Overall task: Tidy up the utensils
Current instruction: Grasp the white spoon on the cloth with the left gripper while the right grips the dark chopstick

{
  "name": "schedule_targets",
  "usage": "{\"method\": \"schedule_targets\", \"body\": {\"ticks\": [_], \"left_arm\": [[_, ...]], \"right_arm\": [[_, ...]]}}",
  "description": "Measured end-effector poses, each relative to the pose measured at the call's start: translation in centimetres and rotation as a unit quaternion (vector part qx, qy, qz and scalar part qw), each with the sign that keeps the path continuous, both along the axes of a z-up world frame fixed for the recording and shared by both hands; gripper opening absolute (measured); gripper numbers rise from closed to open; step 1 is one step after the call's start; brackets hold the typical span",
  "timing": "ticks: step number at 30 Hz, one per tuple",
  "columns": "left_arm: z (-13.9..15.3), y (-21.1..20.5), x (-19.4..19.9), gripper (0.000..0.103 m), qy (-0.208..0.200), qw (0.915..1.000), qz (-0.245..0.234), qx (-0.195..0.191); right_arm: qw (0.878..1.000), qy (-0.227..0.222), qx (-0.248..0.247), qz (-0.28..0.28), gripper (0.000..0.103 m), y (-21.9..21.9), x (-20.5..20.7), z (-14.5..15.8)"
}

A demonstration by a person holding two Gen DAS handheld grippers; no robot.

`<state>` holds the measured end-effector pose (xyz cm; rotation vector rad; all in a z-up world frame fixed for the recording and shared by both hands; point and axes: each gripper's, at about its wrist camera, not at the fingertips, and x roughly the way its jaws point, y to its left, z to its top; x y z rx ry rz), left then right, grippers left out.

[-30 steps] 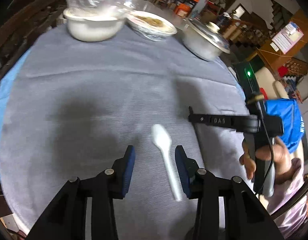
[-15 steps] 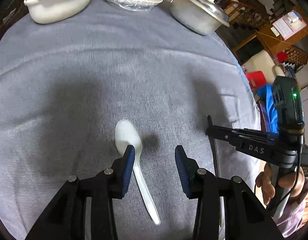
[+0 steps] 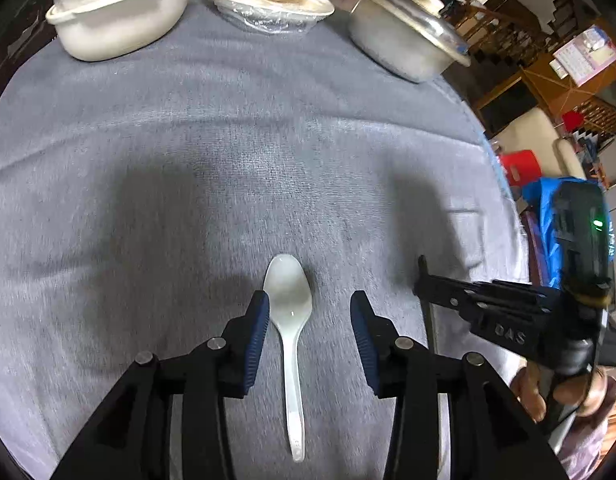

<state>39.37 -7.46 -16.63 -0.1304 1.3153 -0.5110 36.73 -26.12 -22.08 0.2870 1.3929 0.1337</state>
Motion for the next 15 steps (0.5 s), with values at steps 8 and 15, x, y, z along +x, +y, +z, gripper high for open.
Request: {"method": "schedule_targets", "body": {"ticks": [8, 15], "left_arm": [[-1.5, -0.8, 0.3, 0.041, -0.008, 0.9999, -0.012, 0.003], [-1.2, 0.6, -0.1, 0.012, -0.022, 0.9996, 0.004, -0.019]], "right_arm": [[1.000, -0.009, -0.014, 0.019, 0.009, 0.6, -0.1, 1.0], [0.999, -0.028, -0.015, 0.018, 0.007, 1.0, -0.6, 1.5]]}}
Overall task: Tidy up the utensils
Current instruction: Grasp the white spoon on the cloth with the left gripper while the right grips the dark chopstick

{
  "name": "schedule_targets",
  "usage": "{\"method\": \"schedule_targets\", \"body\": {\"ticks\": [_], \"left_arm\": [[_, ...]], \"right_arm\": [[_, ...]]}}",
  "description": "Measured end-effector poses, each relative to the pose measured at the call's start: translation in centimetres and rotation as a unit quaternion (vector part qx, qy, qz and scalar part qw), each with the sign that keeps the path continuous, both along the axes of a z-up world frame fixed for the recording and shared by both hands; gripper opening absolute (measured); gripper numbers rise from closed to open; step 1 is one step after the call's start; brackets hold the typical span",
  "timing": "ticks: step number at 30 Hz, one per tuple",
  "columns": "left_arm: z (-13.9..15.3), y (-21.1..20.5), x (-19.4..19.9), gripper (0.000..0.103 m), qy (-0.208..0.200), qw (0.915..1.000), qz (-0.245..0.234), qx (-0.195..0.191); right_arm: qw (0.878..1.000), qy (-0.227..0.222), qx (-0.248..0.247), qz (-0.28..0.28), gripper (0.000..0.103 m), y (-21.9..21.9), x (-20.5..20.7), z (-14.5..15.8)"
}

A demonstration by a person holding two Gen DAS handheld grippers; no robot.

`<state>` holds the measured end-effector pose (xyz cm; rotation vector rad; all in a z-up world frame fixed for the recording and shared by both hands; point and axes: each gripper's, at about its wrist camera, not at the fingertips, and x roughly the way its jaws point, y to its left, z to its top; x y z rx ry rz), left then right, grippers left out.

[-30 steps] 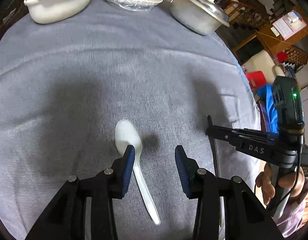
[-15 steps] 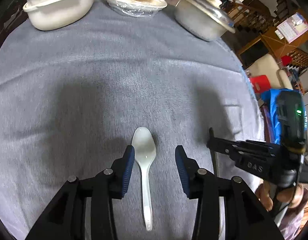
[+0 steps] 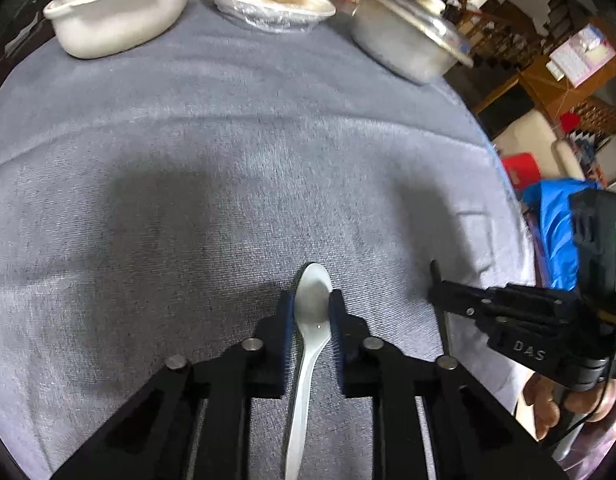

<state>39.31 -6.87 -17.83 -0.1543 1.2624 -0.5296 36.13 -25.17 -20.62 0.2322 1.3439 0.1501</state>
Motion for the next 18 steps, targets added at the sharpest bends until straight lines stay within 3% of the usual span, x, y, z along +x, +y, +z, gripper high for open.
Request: {"method": "schedule_targets", "body": {"ticks": [4, 13, 14, 17, 18], "left_arm": [[1.4, 0.8, -1.0, 0.005, -0.020, 0.9998, 0.004, 0.003], [2.2, 1.5, -1.9, 0.006, -0.022, 0.9998, 0.000, -0.001], [2.1, 1.5, -1.9, 0.011, -0.019, 0.9998, 0.000, 0.004], [1.4, 1.4, -1.5, 0.044, -0.011, 0.9998, 0.006, 0.017], [1.3, 1.3, -1.3, 0.050, -0.013, 0.9997, 0.009, 0.018]], "right_arm": [[0.999, -0.018, 0.026, -0.020, 0.007, -0.8, -1.1, 1.0], [0.996, -0.047, 0.057, -0.047, 0.007, -2.6, -3.6, 3.5], [0.996, -0.045, 0.058, -0.048, 0.007, -2.7, -3.6, 3.5], [0.996, -0.039, 0.060, -0.047, 0.007, -2.8, -3.5, 2.8], [0.996, -0.037, 0.060, -0.045, 0.007, -2.7, -3.5, 2.7]]}}
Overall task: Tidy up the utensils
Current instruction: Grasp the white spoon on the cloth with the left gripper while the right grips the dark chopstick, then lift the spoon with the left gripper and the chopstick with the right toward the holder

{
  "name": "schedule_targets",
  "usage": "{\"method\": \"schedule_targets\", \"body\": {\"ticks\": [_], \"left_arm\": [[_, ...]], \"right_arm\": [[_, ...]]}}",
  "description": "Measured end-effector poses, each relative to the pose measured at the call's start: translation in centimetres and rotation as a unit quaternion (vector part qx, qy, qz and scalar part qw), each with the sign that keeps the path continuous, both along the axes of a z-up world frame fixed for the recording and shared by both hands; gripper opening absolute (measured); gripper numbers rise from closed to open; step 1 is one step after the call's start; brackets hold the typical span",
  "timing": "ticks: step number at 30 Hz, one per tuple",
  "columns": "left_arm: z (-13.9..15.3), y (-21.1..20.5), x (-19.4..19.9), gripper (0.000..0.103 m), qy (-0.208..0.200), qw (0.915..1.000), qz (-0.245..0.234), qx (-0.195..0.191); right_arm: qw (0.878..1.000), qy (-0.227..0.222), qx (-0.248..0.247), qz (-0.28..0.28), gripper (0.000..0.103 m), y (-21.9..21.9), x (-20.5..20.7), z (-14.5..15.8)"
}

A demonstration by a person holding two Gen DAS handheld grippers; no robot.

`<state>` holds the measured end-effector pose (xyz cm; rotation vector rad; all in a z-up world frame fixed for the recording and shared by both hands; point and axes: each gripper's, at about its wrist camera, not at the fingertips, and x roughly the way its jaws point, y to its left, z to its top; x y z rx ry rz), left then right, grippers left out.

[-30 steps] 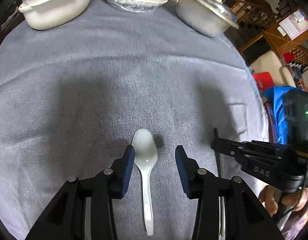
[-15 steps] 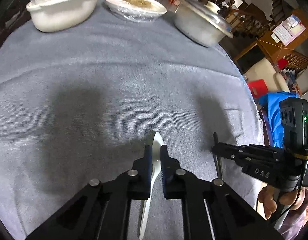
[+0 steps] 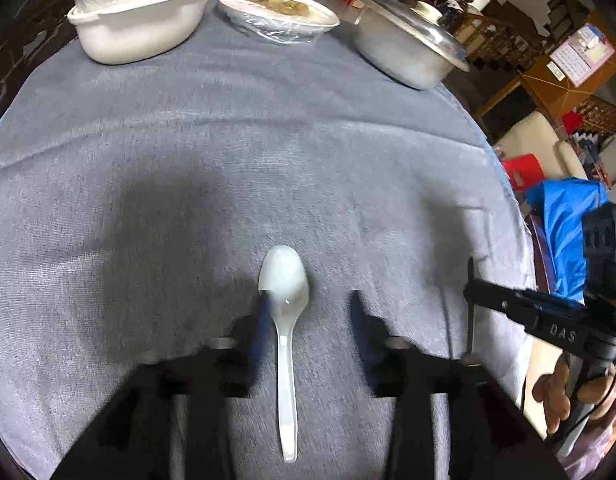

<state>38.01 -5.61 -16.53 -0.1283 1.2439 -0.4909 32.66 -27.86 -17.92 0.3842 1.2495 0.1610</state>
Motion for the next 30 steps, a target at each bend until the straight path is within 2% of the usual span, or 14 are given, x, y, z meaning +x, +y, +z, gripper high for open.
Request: {"method": "schedule_targets", "body": {"ticks": [4, 8, 10, 11, 14, 18, 21, 26, 30], "left_arm": [[-1.4, -0.4, 0.6, 0.050, 0.010, 0.9999, 0.003, 0.004], [-1.5, -0.8, 0.5, 0.050, -0.009, 0.9999, -0.003, -0.003], [-1.6, -1.1, 0.5, 0.037, -0.019, 0.9998, -0.009, 0.005], [-1.8, -1.2, 0.6, 0.025, -0.018, 0.9997, -0.012, 0.010], [-1.8, -0.9, 0.3, 0.022, -0.024, 0.9997, -0.008, -0.001], [-0.2, 0.0, -0.5, 0.006, -0.048, 0.9986, 0.001, -0.022], [0.4, 0.3, -1.2, 0.005, -0.060, 0.9981, -0.004, -0.011], [0.2, 0.5, -2.1, 0.006, -0.054, 0.9985, -0.012, -0.007], [-0.8, -0.6, -2.2, 0.028, -0.039, 0.9987, -0.028, 0.017]], "right_arm": [[1.000, 0.005, 0.003, 0.008, 0.007, 0.1, 0.3, -1.0], [1.000, 0.010, 0.005, 0.012, 0.007, 0.1, 0.7, -1.4], [1.000, 0.013, 0.007, 0.012, 0.007, 0.1, 0.7, -1.5], [1.000, 0.013, 0.007, 0.012, 0.007, 0.1, 0.8, -1.6], [1.000, 0.005, 0.007, 0.009, 0.007, 0.0, 0.5, -1.2], [1.000, -0.021, 0.002, 0.003, 0.007, 0.1, -0.6, 0.1], [0.999, -0.041, -0.006, -0.002, 0.007, 0.1, -1.7, 1.5], [0.999, -0.049, 0.002, -0.004, 0.007, -0.4, -2.8, 2.5], [0.999, -0.043, 0.005, -0.006, 0.007, -0.6, -2.8, 2.1]]}}
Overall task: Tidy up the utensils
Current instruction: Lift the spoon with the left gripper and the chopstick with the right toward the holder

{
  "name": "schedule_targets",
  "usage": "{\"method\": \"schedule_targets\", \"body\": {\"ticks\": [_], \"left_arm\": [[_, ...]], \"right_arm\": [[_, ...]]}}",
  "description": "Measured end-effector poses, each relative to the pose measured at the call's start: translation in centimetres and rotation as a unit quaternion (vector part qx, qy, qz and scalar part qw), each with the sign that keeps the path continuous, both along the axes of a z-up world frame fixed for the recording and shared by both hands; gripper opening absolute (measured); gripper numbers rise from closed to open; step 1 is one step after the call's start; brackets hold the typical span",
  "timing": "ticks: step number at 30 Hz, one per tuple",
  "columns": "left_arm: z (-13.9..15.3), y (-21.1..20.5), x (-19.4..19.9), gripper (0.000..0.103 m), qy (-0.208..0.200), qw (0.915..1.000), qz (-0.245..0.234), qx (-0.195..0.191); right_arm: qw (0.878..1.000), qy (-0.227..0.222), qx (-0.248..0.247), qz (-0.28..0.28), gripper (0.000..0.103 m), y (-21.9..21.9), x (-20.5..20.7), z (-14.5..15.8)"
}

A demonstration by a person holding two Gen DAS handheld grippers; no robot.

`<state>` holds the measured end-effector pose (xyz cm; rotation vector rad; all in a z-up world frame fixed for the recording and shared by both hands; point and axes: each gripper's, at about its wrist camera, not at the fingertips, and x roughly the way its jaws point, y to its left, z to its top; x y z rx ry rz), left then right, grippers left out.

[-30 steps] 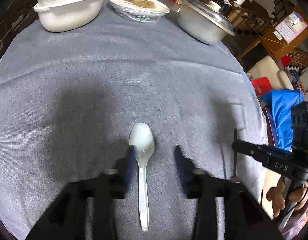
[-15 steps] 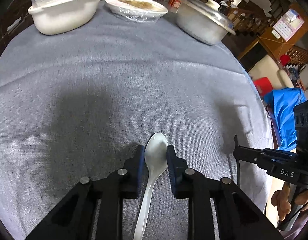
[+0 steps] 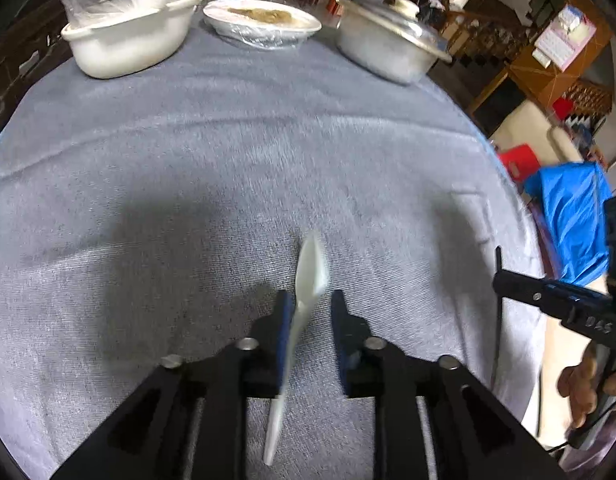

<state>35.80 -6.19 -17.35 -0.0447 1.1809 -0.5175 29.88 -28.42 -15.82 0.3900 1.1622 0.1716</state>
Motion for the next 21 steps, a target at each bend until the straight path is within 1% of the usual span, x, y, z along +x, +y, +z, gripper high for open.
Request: {"method": "schedule_targets", "body": {"ticks": [3, 4, 8, 11, 12, 13, 14, 18, 21], "left_arm": [[-0.7, -0.7, 0.4, 0.029, 0.005, 1.0000, -0.003, 0.007], [-0.6, -0.9, 0.5, 0.029, -0.003, 1.0000, -0.003, 0.008], [-0.4, -2.1, 1.1, 0.029, -0.005, 0.9996, -0.016, 0.023], [-0.5, -2.4, 1.3, 0.029, -0.012, 0.9994, -0.021, 0.024], [-0.4, -2.3, 1.0, 0.027, -0.018, 0.9993, -0.020, 0.025], [-0.5, -2.3, 0.9, 0.020, -0.020, 0.9993, -0.019, 0.026], [-0.6, -2.3, 0.8, 0.006, -0.020, 0.9992, -0.019, 0.028], [-0.7, -1.6, 0.2, 0.003, -0.032, 0.9992, -0.003, 0.026], [0.0, -0.2, -0.5, 0.003, -0.043, 0.9988, 0.019, 0.011]], "right_arm": [[1.000, 0.004, 0.001, 0.000, 0.007, 0.0, 0.3, -0.5], [1.000, 0.004, 0.002, 0.000, 0.007, 0.0, 0.3, -0.6], [1.000, 0.009, 0.005, -0.003, 0.007, -0.6, 0.6, -1.0], [1.000, 0.008, 0.009, -0.007, 0.007, -0.9, 0.6, -1.1], [1.000, 0.006, 0.010, -0.009, 0.007, -0.9, 0.5, -1.1], [1.000, 0.004, 0.011, -0.011, 0.007, -0.9, 0.4, -1.1], [1.000, 0.001, 0.013, -0.013, 0.007, -1.0, 0.2, -0.9], [1.000, -0.019, 0.012, -0.017, 0.007, -0.9, -0.8, 0.2], [0.999, -0.043, 0.004, -0.023, 0.007, -0.9, -2.0, 1.7]]}}
